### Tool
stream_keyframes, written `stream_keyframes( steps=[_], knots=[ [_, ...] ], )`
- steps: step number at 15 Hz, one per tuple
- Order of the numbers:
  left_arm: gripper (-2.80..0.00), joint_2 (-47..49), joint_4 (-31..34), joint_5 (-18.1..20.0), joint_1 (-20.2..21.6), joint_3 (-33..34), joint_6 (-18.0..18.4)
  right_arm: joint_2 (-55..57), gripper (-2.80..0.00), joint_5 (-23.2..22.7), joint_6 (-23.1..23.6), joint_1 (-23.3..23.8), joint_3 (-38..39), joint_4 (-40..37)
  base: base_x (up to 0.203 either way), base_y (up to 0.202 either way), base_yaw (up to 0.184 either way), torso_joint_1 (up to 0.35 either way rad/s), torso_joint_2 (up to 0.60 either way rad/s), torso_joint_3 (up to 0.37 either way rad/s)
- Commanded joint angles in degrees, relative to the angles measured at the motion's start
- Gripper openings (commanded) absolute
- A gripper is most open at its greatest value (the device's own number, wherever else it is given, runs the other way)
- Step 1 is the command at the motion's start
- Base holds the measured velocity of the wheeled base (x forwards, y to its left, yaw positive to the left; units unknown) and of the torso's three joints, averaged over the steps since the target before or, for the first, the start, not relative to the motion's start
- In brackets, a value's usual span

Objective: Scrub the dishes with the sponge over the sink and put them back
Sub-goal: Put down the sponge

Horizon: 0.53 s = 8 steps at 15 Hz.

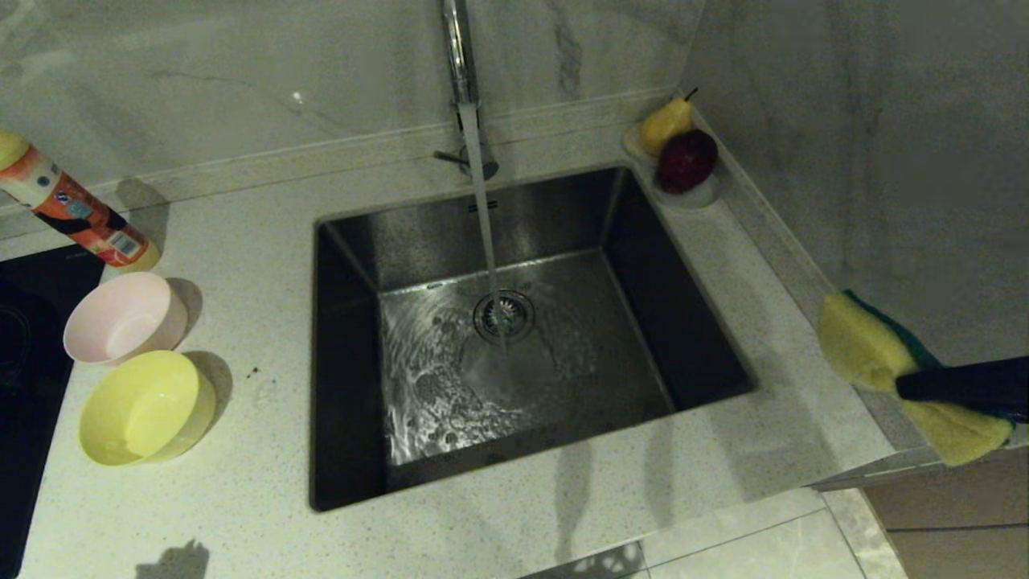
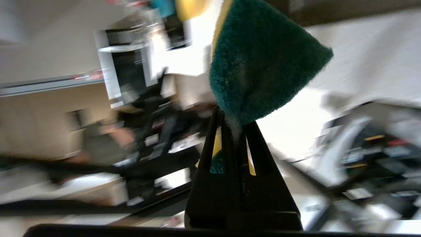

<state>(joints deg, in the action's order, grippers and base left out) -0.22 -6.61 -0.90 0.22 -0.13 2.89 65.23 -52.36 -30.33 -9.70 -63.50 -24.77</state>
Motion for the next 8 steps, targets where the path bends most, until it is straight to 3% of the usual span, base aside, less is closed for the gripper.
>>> stream_keyframes(
  steps=[1,3,6,8],
  knots=[
    [-2.80,0.2,-0.2,0.2,0.0,2.4,-0.6,0.2,-2.80,3.1,2.3,-0.1,-0.1,-0.4,0.000,0.000,0.000,0.000,0.00,0.000],
    [-2.80,0.2,-0.2,-0.1,0.0,2.4,-1.8,0.5,-2.80,6.0,3.9,-0.1,-0.1,-0.8,0.000,0.000,0.000,0.000,0.00,0.000],
    [-2.80,0.2,-0.2,0.0,0.0,2.4,-1.7,0.7,-2.80,15.3,13.1,-2.0,0.1,-5.7,0.000,0.000,0.000,0.000,0.00,0.000],
    [-2.80,0.2,-0.2,-0.1,0.0,2.4,-1.8,0.1,-2.80,19.0,16.1,-3.4,0.7,-6.4,0.000,0.000,0.000,0.000,0.00,0.000]
  ],
)
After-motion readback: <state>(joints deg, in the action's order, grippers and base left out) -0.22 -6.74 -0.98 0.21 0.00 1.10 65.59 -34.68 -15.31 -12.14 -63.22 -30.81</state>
